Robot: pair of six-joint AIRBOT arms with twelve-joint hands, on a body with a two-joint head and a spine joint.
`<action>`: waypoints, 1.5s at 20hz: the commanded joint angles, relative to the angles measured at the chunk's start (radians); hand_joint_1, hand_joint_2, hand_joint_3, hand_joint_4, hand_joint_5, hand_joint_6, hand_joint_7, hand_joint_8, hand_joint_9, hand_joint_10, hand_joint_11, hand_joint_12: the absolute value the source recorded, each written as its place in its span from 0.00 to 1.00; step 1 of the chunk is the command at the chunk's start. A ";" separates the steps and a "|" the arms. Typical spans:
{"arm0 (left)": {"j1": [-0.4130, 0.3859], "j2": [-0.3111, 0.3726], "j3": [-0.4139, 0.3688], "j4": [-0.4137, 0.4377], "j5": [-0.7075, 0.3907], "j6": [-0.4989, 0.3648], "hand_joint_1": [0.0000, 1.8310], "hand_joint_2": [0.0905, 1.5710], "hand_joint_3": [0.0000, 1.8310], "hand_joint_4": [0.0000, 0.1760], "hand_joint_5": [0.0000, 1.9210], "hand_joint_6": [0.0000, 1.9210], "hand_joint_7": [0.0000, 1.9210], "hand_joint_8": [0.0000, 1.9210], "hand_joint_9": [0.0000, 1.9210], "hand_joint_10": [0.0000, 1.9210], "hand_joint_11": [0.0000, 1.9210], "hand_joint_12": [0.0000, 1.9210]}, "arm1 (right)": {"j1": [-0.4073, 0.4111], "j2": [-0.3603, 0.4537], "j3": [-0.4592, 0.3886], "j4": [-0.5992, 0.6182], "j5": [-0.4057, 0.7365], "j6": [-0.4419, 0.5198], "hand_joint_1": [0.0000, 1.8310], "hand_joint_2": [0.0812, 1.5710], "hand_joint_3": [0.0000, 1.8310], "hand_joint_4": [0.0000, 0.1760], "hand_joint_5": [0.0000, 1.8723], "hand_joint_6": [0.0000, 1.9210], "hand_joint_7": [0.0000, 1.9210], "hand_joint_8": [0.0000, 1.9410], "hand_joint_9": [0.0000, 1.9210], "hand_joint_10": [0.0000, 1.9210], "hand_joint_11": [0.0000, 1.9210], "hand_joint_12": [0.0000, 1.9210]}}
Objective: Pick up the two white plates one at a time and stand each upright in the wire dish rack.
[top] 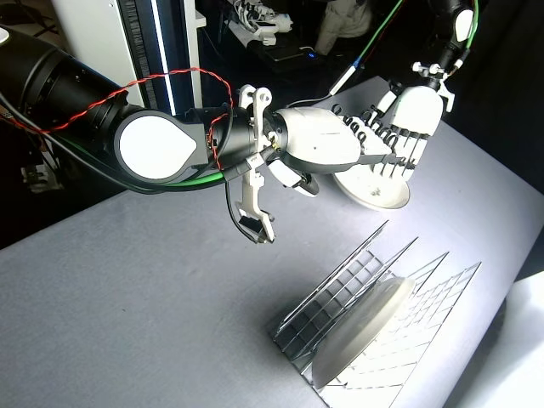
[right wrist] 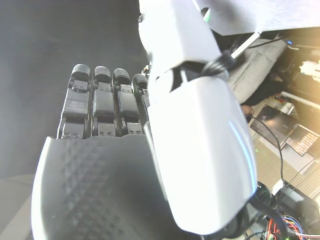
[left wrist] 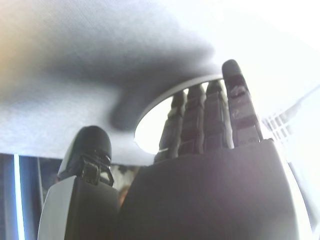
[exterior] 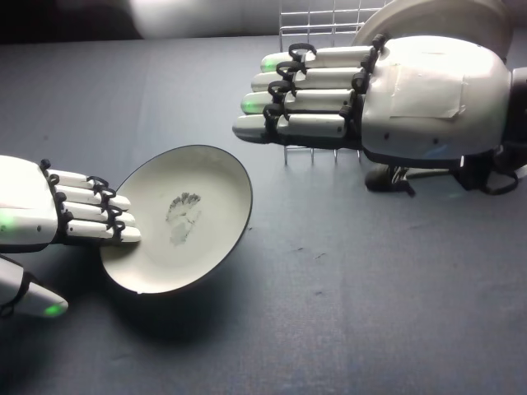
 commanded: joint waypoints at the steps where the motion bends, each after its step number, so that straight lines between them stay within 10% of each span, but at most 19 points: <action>1: 0.025 -0.021 -0.003 0.048 -0.054 -0.004 0.04 0.83 0.00 0.00 0.08 0.00 0.08 0.00 0.07 0.01 0.00 0.18 | 0.002 0.006 -0.007 0.039 0.095 -0.002 0.76 0.58 0.00 0.00 0.00 0.00 0.00 0.00 0.00 0.00 0.00 0.00; 8: 0.060 -0.036 0.009 0.023 -0.069 -0.010 0.03 0.83 0.00 0.00 0.08 0.00 0.08 0.00 0.07 0.00 0.00 0.18 | -0.003 -0.007 -0.007 0.039 0.035 -0.002 0.71 0.56 0.00 0.00 0.00 0.00 0.00 0.00 0.00 0.00 0.00 0.00; 10: 0.064 -0.038 0.009 0.023 -0.070 -0.010 0.02 0.83 0.00 0.00 0.08 0.00 0.07 0.00 0.06 0.00 0.00 0.18 | -0.002 -0.031 -0.003 0.046 -0.001 -0.002 0.56 0.47 0.00 0.00 0.00 0.00 0.00 0.00 0.00 0.00 0.00 0.00; 30: 0.074 -0.047 0.021 0.024 -0.074 -0.010 0.05 0.82 0.00 0.00 0.10 0.00 0.09 0.00 0.08 0.01 0.00 0.22 | 0.007 -0.437 0.313 0.046 -0.109 -0.014 0.67 0.53 0.01 0.00 0.00 0.00 0.00 0.00 0.00 0.00 0.00 0.00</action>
